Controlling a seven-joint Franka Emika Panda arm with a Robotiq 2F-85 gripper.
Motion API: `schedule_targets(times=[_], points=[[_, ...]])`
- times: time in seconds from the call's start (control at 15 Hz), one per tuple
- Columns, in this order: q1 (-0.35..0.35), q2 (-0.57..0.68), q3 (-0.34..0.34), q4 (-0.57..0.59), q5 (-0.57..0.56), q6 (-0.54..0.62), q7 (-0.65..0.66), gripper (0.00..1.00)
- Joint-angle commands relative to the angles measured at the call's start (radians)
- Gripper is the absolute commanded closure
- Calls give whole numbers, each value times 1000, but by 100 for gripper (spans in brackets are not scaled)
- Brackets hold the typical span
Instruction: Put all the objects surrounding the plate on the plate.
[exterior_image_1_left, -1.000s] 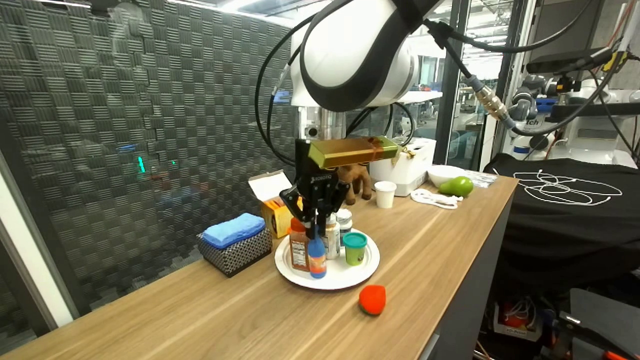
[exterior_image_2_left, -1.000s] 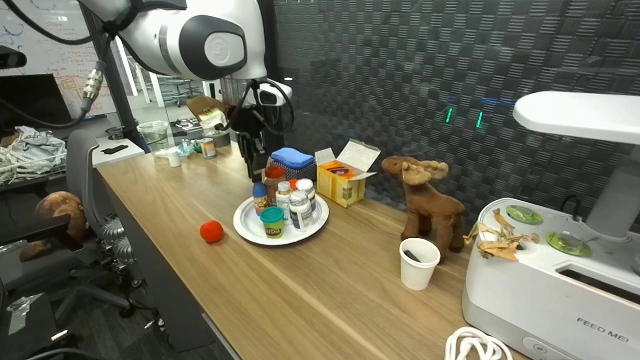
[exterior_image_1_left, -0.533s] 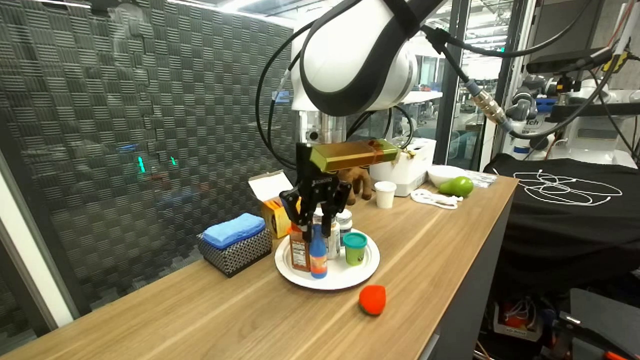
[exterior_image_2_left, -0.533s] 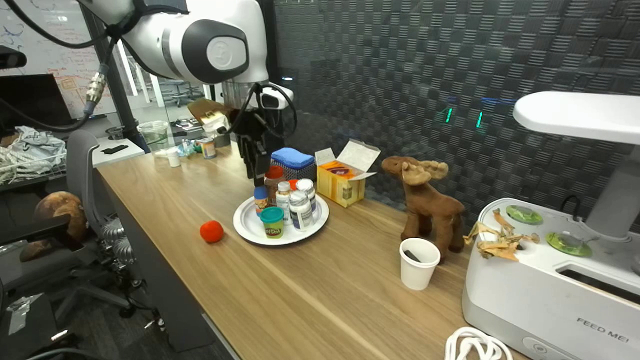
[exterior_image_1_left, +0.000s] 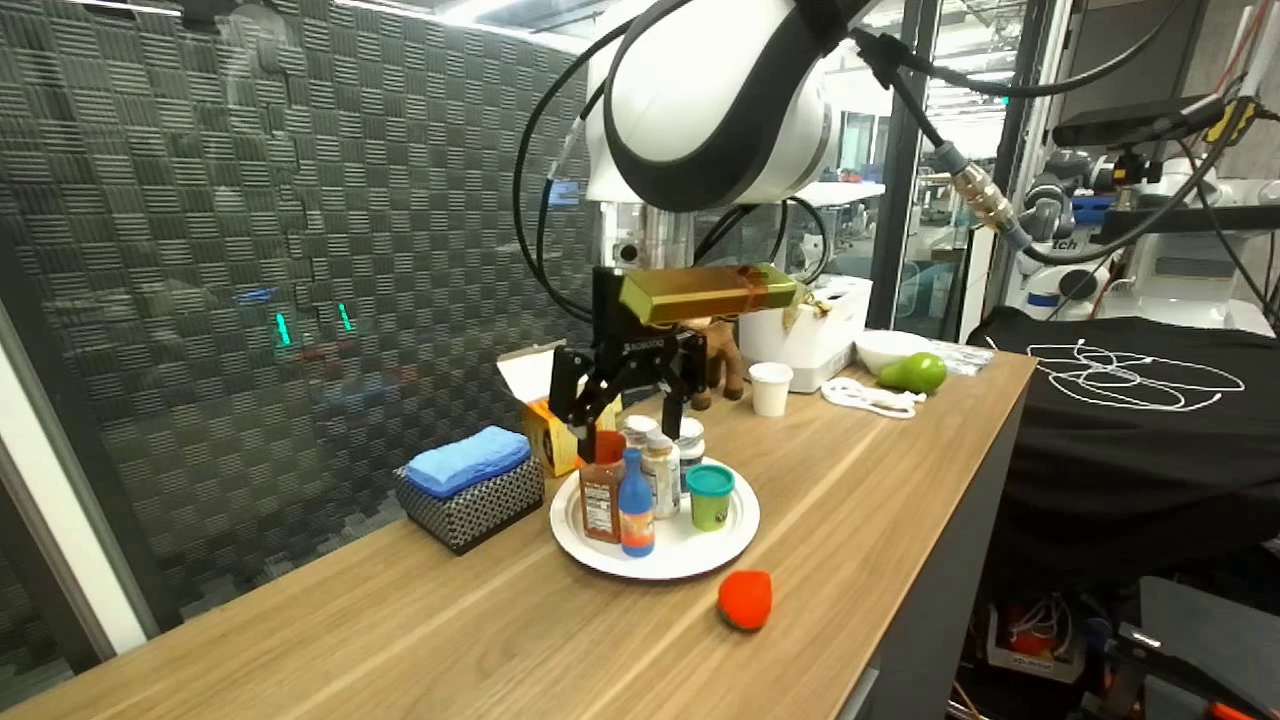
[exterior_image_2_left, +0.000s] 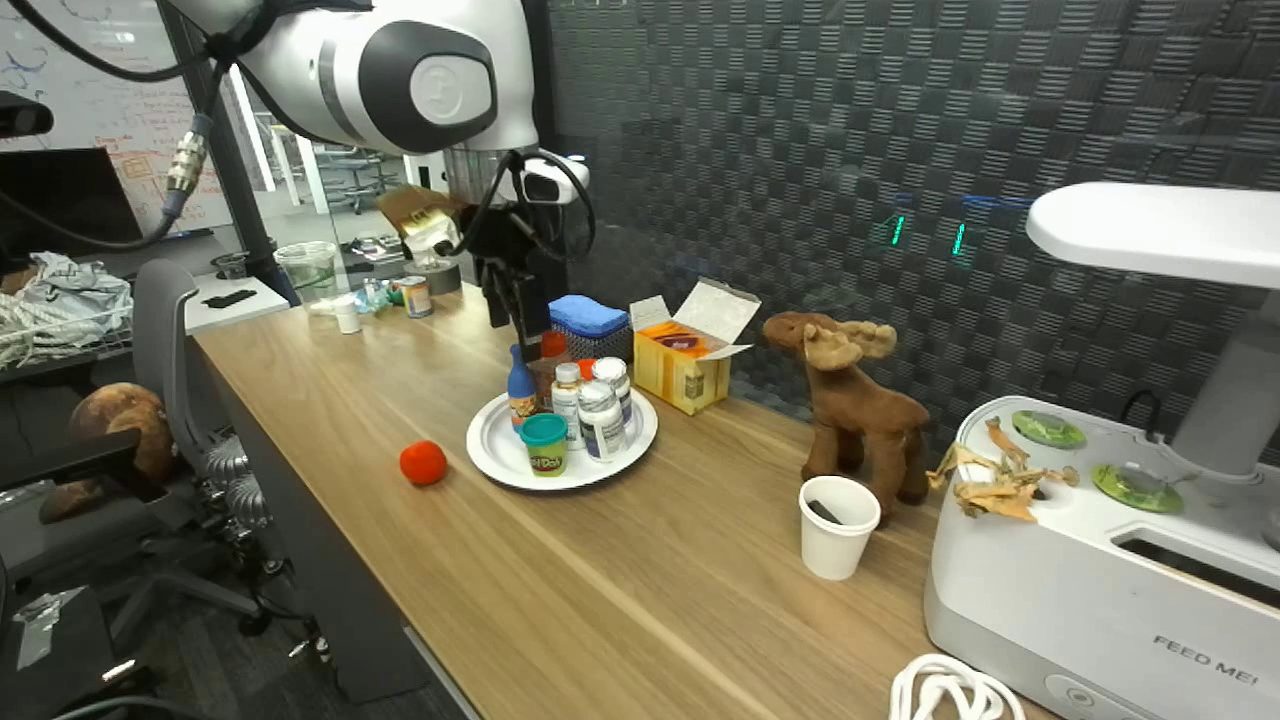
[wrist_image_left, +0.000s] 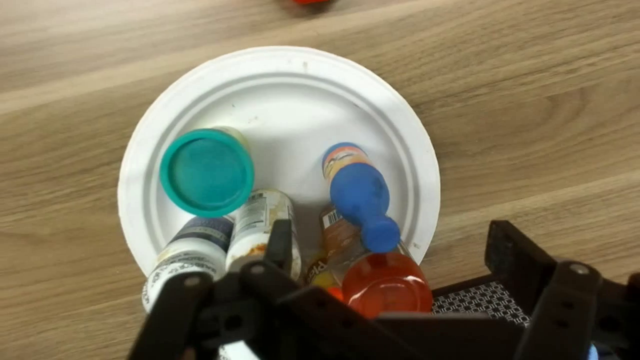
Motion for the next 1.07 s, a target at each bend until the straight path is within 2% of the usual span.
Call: schedule_targets(times=[0.0, 0.4, 0.73, 1.0], points=[[25, -99, -21, -75, -18, 17, 77, 0], [25, -199, -16, -221, -64, -7, 220, 0], [15, -196, 5, -316, -17, 21, 209, 0], [3, -152, 9, -331, 80, 23, 162, 0]])
